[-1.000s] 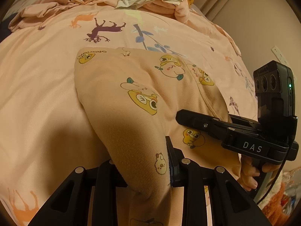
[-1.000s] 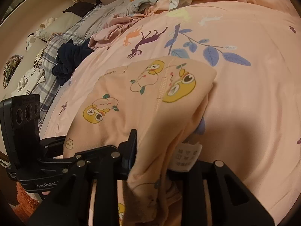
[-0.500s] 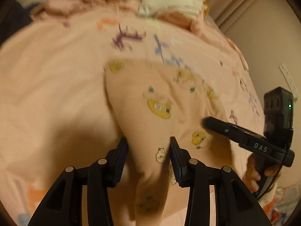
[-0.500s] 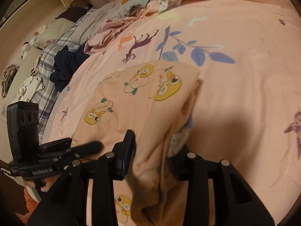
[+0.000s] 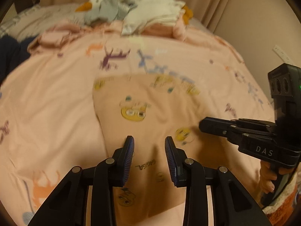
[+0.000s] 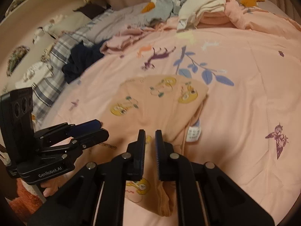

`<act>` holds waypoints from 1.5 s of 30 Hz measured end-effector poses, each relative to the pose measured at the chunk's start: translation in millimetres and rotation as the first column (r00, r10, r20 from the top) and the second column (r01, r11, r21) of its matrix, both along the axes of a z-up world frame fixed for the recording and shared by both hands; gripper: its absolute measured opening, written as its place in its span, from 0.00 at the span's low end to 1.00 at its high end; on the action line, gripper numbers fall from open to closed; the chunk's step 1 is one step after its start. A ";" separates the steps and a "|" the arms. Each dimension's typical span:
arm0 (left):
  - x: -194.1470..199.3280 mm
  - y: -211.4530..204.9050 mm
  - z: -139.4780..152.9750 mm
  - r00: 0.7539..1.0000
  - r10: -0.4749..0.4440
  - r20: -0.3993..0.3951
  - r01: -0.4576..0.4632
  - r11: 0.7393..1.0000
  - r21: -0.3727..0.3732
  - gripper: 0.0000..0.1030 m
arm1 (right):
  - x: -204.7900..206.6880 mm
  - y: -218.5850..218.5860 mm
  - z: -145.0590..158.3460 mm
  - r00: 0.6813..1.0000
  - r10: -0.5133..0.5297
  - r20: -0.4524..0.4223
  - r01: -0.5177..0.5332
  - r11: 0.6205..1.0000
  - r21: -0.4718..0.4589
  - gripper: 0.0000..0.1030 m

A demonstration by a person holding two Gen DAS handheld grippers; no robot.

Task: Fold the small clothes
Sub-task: 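Lower the folded top onto the duvet and press it flat with both tools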

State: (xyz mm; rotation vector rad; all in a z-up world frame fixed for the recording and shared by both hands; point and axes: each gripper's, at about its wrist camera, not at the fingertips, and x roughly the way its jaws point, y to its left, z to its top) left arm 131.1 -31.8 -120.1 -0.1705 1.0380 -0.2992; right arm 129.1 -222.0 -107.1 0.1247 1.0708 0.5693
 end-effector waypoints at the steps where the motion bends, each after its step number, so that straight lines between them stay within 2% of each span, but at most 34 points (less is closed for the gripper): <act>1: 1.7 1.8 -6.5 1.000 0.000 -0.014 0.000 1.000 0.009 0.33 | 1.0 0.3 -8.3 1.000 0.000 -0.018 0.000 1.000 -0.013 0.09; 4: 0.2 8.6 -15.4 0.999 0.005 -0.040 -0.006 1.000 -0.016 0.29 | 7.3 -4.7 -36.2 0.997 -0.023 -0.068 0.019 0.997 -0.070 0.00; 6: -3.3 12.5 -16.0 0.999 0.009 -0.048 -0.011 0.999 -0.040 0.29 | 9.1 -11.8 -45.9 0.996 -0.031 -0.086 0.028 0.999 -0.036 0.00; 8: -4.9 12.1 -15.0 0.999 0.011 -0.046 -0.012 1.000 -0.027 0.27 | 10.3 -14.5 -45.8 0.995 -0.038 -0.094 0.037 0.999 -0.013 0.00; 12: -17.0 11.9 -3.1 0.999 0.025 -0.036 -0.026 0.999 -0.029 0.26 | 4.9 -9.2 -39.0 0.995 -0.044 -0.090 0.041 0.998 -0.044 0.00; 14: -28.1 12.0 5.7 1.000 0.013 -0.024 -0.014 0.999 -0.051 0.25 | -2.7 -7.5 -29.3 0.996 -0.028 -0.087 0.025 0.999 -0.031 0.08; 15: -35.0 10.5 7.7 1.000 0.006 -0.021 -0.007 0.999 -0.048 0.25 | -8.1 -6.3 -23.2 0.997 -0.012 -0.080 0.011 1.000 -0.020 0.08; 18: -49.5 4.4 -2.0 0.998 -0.016 -0.065 0.015 1.000 -0.019 0.26 | -24.3 -2.8 -15.2 0.997 0.029 -0.075 -0.030 0.999 -0.013 0.08; 21: -55.3 -2.3 -20.9 0.992 -0.022 -0.123 0.026 0.999 0.031 0.26 | -36.0 -2.3 -27.3 0.994 0.037 -0.104 -0.046 0.995 -0.090 0.07; 23: -58.3 -7.3 -23.1 0.995 -0.011 -0.100 0.019 0.997 0.074 0.26 | -40.4 -6.0 -38.7 0.991 0.030 -0.131 -0.044 0.993 -0.107 0.01; 28: -63.7 -14.0 -24.3 0.997 -0.003 -0.074 0.012 0.993 0.122 0.26 | -43.8 -13.9 -46.9 0.991 -0.004 -0.136 -0.009 0.996 -0.091 0.00; 37: -60.7 -11.1 -27.4 0.997 0.006 -0.074 0.002 0.993 0.118 0.25 | -46.5 -13.7 -48.8 0.992 -0.016 -0.129 0.004 0.996 -0.091 0.00; 45: -60.9 -15.6 -25.4 0.998 0.002 -0.056 0.007 0.989 0.148 0.25 | -51.0 -11.3 -45.8 0.995 -0.019 -0.100 0.008 0.994 -0.106 0.00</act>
